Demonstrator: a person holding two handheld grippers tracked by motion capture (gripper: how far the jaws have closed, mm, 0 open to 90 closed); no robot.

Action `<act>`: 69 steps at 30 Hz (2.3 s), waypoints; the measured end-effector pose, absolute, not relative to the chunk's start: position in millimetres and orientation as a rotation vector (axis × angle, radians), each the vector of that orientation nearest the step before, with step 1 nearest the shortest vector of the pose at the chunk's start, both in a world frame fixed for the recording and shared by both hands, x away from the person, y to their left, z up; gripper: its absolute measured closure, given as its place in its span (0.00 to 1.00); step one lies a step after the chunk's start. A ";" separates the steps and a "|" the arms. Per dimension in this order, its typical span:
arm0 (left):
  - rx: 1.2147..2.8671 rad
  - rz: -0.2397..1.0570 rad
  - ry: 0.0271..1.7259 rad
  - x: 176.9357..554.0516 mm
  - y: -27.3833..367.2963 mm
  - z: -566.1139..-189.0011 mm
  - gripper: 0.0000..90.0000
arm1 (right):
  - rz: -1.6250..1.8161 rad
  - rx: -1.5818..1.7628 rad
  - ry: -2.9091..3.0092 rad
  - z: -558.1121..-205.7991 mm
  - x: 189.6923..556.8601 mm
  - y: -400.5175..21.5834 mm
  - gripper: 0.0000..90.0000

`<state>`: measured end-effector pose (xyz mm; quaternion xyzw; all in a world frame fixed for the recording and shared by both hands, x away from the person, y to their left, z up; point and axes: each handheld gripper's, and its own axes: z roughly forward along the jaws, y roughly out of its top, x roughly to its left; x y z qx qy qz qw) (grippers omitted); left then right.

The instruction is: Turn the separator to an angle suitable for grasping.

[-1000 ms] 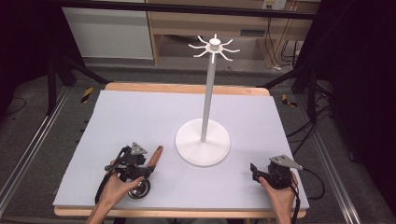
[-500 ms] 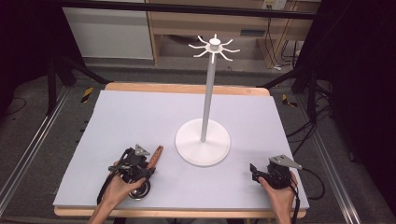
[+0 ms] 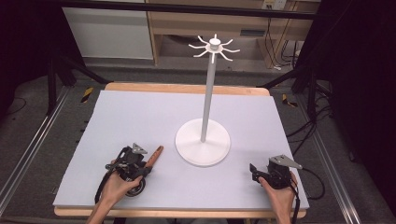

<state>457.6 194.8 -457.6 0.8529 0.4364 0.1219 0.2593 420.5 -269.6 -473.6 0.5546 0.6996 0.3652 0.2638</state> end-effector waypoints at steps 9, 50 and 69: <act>2.340 0.371 1.168 457.1 194.6 -456.7 0.74 | 0.988 1.498 1.891 -473.7 420.8 -270.1 0.23; 2.423 0.434 1.119 486.3 170.0 -430.5 0.61 | 0.988 1.499 1.897 -473.8 422.2 -271.4 0.23; 2.487 0.348 1.145 493.1 167.8 -450.6 0.68 | 0.984 1.502 1.913 -475.0 423.1 -270.8 0.26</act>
